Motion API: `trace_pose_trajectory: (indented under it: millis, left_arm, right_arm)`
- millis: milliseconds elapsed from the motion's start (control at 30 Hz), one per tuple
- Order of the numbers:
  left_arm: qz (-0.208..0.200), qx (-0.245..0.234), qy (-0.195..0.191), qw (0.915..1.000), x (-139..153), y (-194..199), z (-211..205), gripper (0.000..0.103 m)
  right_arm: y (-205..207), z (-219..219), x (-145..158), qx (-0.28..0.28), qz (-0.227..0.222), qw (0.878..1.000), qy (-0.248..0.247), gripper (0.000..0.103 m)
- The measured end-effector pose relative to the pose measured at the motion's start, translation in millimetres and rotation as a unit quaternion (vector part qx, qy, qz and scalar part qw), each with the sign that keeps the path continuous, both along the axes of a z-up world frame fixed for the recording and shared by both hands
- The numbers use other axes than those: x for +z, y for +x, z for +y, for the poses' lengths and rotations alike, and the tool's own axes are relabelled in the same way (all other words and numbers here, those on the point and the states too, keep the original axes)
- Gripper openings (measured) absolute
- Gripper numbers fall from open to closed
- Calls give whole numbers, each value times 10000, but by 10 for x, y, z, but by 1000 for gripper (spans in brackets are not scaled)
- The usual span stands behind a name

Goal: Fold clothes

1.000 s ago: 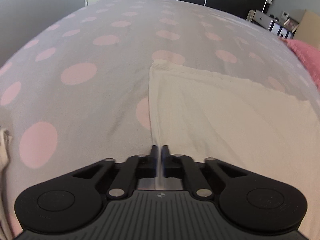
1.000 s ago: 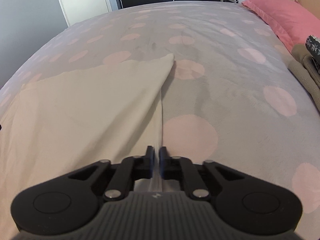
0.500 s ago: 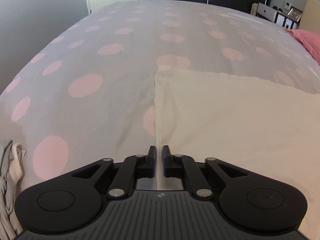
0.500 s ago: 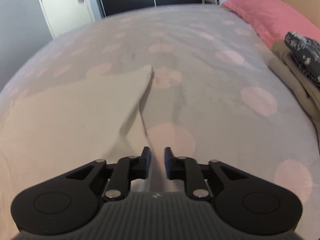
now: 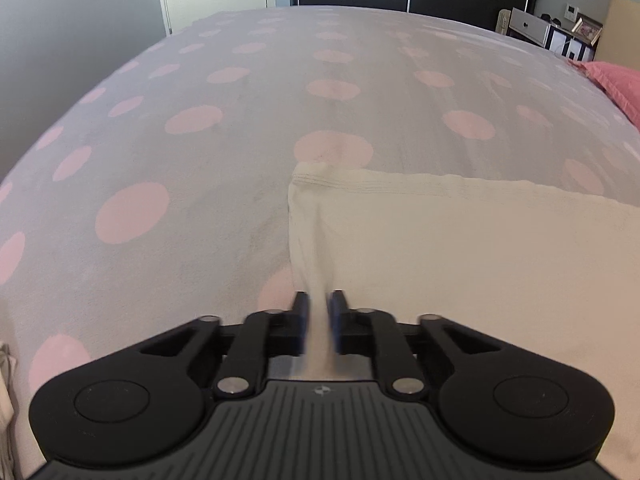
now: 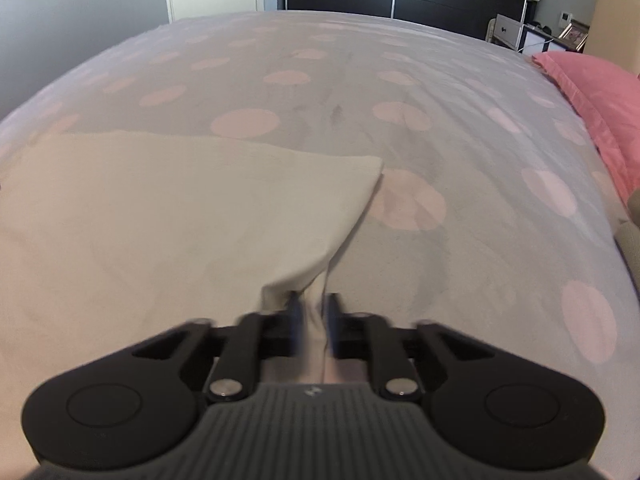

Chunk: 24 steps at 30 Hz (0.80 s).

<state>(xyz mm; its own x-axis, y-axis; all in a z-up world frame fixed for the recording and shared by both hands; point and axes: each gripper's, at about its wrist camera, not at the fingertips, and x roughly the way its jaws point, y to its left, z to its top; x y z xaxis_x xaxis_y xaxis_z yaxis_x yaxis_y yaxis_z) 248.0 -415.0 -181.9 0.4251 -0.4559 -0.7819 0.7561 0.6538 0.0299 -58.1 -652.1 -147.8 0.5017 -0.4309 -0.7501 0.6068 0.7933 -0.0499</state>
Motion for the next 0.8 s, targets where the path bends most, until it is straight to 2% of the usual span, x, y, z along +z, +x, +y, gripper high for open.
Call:
trace_pose_trajectory:
  millis: [67, 200, 267, 300, 333, 400, 467, 600, 800]
  left_arm:
    - [-84, 30, -15, 10000, -12, -9, -10, 4]
    - [-139, 13, 6, 9999, -39, 6, 7, 3]
    - [-125, -32, -4, 9999, -37, 22, 9, 3]
    - [-130, -65, -2, 9999, -32, 28, 7, 4]
    - [-106, -69, -17, 9999, -26, 54, 8, 4]
    - [-151, -27, -142, 9998, 1, 85, 12, 7]
    - [-182, 26, -200, 9996, 9, 129, -29, 10]
    - [-189, 78, -208, 9996, 1, 208, -136, 15]
    - [-410, 13, -356, 9985, 1, 289, -301, 38]
  right_arm:
    - [-40, 2, 35, -148, 35, 9995, -271, 3]
    - [-246, -148, 43, -1039, 233, 9915, -742, 0]
    - [-446, -361, 31, -1440, -81, 9892, -265, 0]
    - [-503, -422, 37, -1449, -288, 9890, -52, 0]
    - [-542, -464, 49, -1406, -485, 9888, 101, 6]
    - [-555, -520, 77, -1281, -808, 9880, 314, 7]
    - [-452, -530, 113, -1090, -1001, 9883, 356, 22]
    - [-109, -579, 156, -884, -1078, 9898, 299, 23]
    - [167, -745, 138, -1064, -978, 9894, 166, 23]
